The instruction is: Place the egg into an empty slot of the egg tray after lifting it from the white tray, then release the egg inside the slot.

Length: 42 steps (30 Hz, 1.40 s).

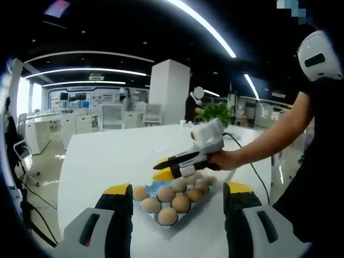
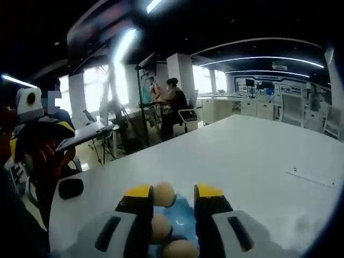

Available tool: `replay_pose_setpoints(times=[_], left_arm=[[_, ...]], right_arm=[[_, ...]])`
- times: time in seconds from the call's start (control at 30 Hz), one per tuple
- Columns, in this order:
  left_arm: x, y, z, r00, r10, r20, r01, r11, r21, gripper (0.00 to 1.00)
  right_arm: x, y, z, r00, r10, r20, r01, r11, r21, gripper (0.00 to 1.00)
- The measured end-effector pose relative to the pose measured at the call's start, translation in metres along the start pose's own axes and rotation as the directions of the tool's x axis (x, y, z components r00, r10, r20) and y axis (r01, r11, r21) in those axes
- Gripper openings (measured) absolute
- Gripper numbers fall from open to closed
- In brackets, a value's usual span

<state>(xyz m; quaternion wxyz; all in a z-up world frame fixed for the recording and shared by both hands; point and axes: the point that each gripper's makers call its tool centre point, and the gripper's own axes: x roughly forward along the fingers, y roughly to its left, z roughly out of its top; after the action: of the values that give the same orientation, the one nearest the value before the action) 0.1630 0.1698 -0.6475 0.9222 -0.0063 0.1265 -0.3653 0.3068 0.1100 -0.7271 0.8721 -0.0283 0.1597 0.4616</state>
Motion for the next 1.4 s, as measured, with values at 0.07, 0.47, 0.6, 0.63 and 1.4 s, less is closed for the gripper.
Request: replay_pose_setpoints(times=[0.07,0.47,0.6,0.63,1.4], left_arm=[[0.001,-0.001,-0.001,1.0,-0.005,0.001,0.005,1.0,-0.01,0.69],[0.01,0.001,-0.035,0.996,0.005,-0.086,-0.007,1.0,-0.021,0.68],[0.01,0.001,-0.045,0.991,0.006,-0.136,-0.007,1.0,-0.003,0.69],[0.01,0.001,-0.046,0.991,0.004,-0.135,-0.004,1.0,-0.006,0.69],[0.016,-0.001,-0.039,0.992,-0.002,-0.126,0.003,1.0,0.005,0.68]], right_arm=[[-0.008,-0.004,0.001,1.0,-0.003,0.011,0.003,1.0,0.001,0.3],[-0.055,-0.025,0.014,0.994,-0.071,0.082,0.069,0.997,0.033,0.3],[-0.067,-0.032,0.021,0.99,-0.097,0.106,0.094,0.995,0.034,0.3],[-0.07,-0.033,0.023,0.989,-0.099,0.112,0.096,0.995,0.037,0.3],[-0.089,-0.034,0.021,0.984,-0.129,0.121,0.126,0.991,0.035,0.29]])
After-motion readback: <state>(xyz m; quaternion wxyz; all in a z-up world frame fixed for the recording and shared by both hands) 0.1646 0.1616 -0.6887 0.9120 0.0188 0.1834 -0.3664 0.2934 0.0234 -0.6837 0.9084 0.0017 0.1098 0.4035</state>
